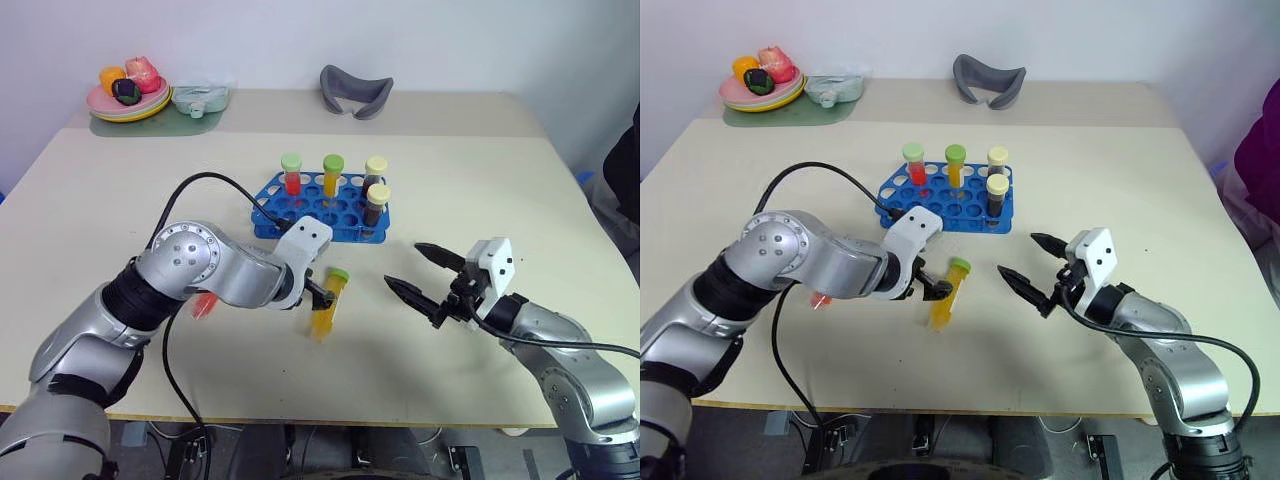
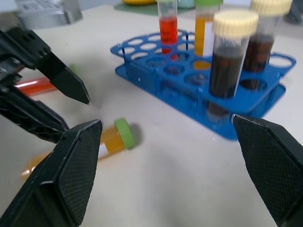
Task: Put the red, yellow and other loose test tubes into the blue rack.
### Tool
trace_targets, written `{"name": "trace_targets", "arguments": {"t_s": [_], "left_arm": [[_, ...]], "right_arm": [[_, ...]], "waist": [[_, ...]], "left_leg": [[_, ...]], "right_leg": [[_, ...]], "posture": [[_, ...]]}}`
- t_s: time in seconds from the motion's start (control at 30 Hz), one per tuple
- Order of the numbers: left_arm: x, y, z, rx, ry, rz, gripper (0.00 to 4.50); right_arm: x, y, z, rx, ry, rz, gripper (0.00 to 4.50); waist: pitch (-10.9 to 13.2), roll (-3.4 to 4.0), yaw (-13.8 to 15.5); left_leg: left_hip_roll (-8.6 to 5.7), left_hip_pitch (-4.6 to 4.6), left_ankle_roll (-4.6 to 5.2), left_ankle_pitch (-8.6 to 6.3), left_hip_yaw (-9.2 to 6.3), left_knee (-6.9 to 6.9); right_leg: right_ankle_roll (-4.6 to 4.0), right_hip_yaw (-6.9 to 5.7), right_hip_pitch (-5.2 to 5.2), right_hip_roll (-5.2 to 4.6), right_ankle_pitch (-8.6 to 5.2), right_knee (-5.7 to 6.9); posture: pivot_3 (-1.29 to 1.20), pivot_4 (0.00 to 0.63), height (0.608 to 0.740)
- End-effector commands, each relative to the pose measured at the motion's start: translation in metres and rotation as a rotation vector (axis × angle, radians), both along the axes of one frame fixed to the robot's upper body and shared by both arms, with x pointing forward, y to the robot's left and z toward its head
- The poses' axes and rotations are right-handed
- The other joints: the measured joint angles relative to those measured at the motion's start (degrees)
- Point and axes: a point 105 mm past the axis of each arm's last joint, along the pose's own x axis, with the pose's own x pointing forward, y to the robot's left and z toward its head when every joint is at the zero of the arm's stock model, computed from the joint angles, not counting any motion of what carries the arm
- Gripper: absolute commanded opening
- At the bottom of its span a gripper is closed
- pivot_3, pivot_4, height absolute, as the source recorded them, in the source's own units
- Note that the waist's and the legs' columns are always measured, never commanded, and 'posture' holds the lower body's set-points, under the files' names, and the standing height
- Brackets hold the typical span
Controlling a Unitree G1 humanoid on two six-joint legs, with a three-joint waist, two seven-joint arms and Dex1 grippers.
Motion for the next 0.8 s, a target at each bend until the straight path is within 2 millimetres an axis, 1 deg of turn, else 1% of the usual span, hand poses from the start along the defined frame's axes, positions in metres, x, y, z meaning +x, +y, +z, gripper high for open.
{"name": "trace_targets", "arguments": {"t_s": [0.03,0.27,0.4,0.53,0.67,0.73,0.8], "left_arm": [[0.003,-0.004,0.004,-0.006,-0.016,-0.005,4.5],[0.004,-0.015,0.004,-0.057,-0.013,-0.004,4.5],[0.0,-0.022,0.0,-0.079,0.01,-0.017,4.5],[-0.004,-0.025,-0.003,-0.096,0.036,-0.021,4.5],[-0.008,-0.026,-0.012,-0.092,0.074,-0.014,4.5],[-0.011,-0.03,-0.014,-0.105,0.096,-0.016,4.5],[-0.012,-0.031,-0.02,-0.079,0.108,-0.028,4.5]], "right_arm": [[0.001,0.007,0.012,0.004,-0.071,0.025,4.46],[0.007,0.007,0.016,-0.004,-0.089,0.034,4.46],[0.008,0.007,0.018,-0.006,-0.092,0.042,4.46],[0.006,0.005,0.015,-0.008,-0.08,0.034,4.46],[0.002,0.004,0.009,-0.01,-0.057,0.033,4.46],[0.0,0.003,0.007,-0.015,-0.051,0.03,4.46],[0.0,0.002,0.006,-0.015,-0.05,0.028,4.46]], "waist": [[0.0,0.0,-0.04],[0.0,0.0,-0.04],[0.0,0.0,-0.04],[0.0,0.0,-0.03],[0.0,0.0,-0.04],[0.0,0.0,-0.01],[0.0,0.0,-0.03]], "left_leg": [[0.0,0.0,0.0,0.0,0.0,0.0],[0.0,0.0,0.0,0.0,0.0,0.0],[0.0,0.0,0.0,0.0,0.0,0.0],[0.0,0.0,0.0,0.0,0.0,0.0],[0.0,0.0,0.0,0.0,0.0,-0.01],[0.0,0.0,0.0,0.0,0.0,0.0],[0.0,0.0,0.0,0.0,0.0,0.01]], "right_leg": [[0.0,0.0,0.0,0.0,0.0,0.0],[0.0,0.0,0.0,0.0,0.0,0.0],[0.0,0.0,-0.01,0.0,0.0,0.0],[0.0,0.0,-0.01,-0.01,0.0,0.0],[0.0,0.0,0.0,-0.01,0.0,0.0],[0.0,0.0,0.0,-0.02,0.0,0.0],[0.0,0.0,0.0,-0.02,0.0,0.0]], "posture": [[0.0,0.15,0.735],[0.0,0.15,0.735],[0.0,0.15,0.735],[0.0,0.15,0.735],[0.0,0.15,0.735],[0.0,0.15,0.735],[0.0,0.15,0.735]]}}
